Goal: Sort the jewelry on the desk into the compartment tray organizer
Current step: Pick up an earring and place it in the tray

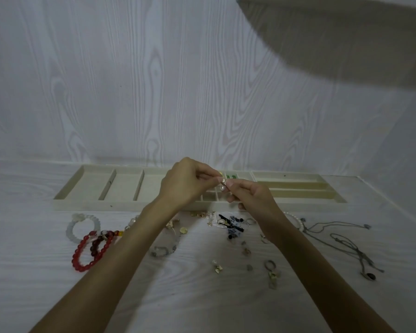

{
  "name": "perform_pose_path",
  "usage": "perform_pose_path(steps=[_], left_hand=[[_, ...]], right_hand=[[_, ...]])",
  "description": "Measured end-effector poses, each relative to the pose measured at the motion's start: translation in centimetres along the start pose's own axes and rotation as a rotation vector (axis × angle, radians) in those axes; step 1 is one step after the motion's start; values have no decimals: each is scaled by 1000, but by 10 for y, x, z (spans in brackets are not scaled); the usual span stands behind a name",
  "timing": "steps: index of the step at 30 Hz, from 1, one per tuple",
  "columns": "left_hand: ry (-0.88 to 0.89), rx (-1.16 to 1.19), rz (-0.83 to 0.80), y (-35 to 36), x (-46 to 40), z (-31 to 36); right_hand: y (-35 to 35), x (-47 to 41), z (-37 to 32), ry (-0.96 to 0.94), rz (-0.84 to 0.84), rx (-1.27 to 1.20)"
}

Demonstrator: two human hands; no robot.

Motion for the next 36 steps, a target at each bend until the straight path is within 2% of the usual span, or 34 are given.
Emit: perform_pose_path(steps=[6, 11, 14, 18, 21, 25, 27, 31, 36], left_hand=[[-9, -108, 12, 9, -6, 8], [-38, 33, -63, 28, -22, 12], [-41, 110, -70, 38, -34, 14], [-36, 164, -83, 50, -50, 13], [-50, 152, -27, 50, -59, 2], [-65, -162, 86, 37, -62, -23], [-60, -261, 88, 34, -62, -33], [-60, -293, 29, 34, -67, -44], [-57, -266, 44, 28, -69, -47]], right_hand=[[-16, 0, -14, -137, 25, 27], [-31, -7, -30, -271, 55, 75], [-51, -21, -35, -308, 161, 216], [-57, -43, -42, -372, 121, 426], [-67, -63, -40, -342, 92, 555], [-83, -94, -30, -281, 29, 738], [-87, -107, -23, -251, -5, 844], [-79, -128, 0, -176, -93, 935], [-75, -144, 19, -149, -94, 1004]])
Point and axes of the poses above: each hand's wrist, its own x-axis away from the middle knuckle, its own y-axis out of the palm, z = x × y, the point moved 10 cm from there along -x, towards the middle knuckle, and after that the axes turned 12 degrees about -x, right-handed, at the moved point
